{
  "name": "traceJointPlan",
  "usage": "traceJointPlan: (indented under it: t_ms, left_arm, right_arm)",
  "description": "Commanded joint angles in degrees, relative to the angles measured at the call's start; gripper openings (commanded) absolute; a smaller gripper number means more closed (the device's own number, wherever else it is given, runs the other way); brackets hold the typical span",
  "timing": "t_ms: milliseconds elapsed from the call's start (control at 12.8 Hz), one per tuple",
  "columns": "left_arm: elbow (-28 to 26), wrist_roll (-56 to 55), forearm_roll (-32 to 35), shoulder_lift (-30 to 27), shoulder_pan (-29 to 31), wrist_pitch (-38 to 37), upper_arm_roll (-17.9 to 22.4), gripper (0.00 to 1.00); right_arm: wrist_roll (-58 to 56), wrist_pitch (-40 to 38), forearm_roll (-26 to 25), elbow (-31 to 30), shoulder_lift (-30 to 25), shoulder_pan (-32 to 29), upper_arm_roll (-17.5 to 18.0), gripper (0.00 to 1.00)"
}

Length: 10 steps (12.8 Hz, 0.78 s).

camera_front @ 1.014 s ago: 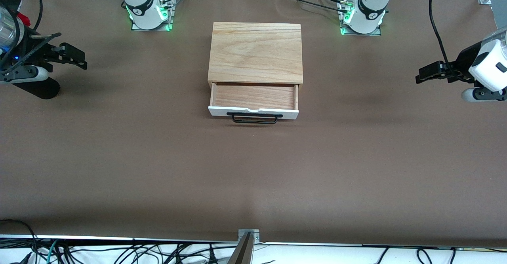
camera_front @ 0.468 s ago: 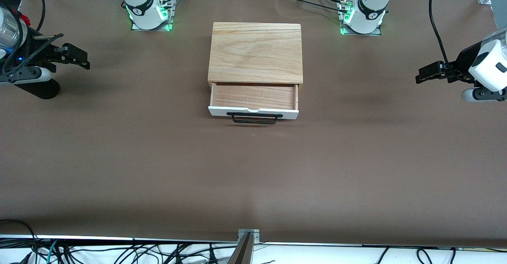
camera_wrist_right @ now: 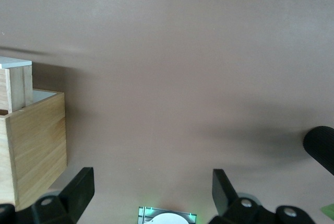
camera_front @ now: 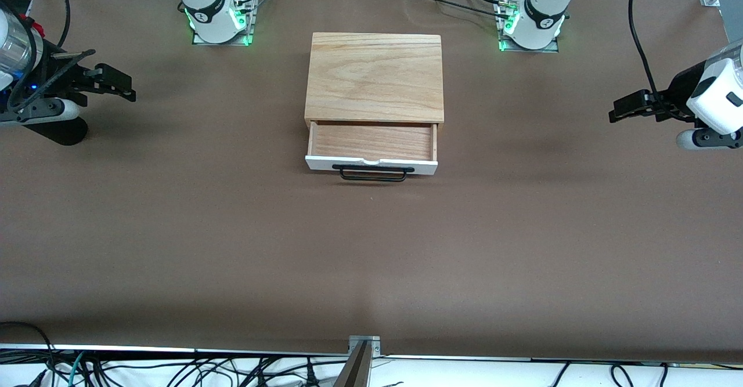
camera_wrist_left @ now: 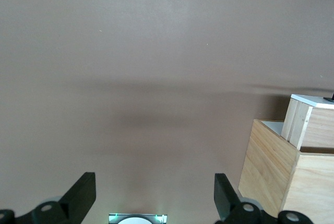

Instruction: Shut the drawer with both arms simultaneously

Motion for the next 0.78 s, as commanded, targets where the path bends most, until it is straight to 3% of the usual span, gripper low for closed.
traceJointPlan:
  t_ms: [0, 234, 702]
  left_arm:
    - [0.87, 0.75, 1.02, 0.28, 0.04, -0.18, -0.09, 1.0]
    - [0.87, 0.75, 1.11, 0.28, 0.13, -0.18, -0.09, 1.0]
    - [0.87, 0.75, 0.94, 0.37, 0.13, -0.18, 0.0, 1.0]
  right_arm:
    - [0.09, -0.46, 0.99, -0.35, -0.35, -0.04, 0.19, 1.0]
    - [0.09, 0.33, 1.34, -0.52, 0.17, -0.04, 0.19, 1.0]
    - [-0.18, 6.3, 16.77, -1.31, 7.28, 0.31, 0.28, 1.0]
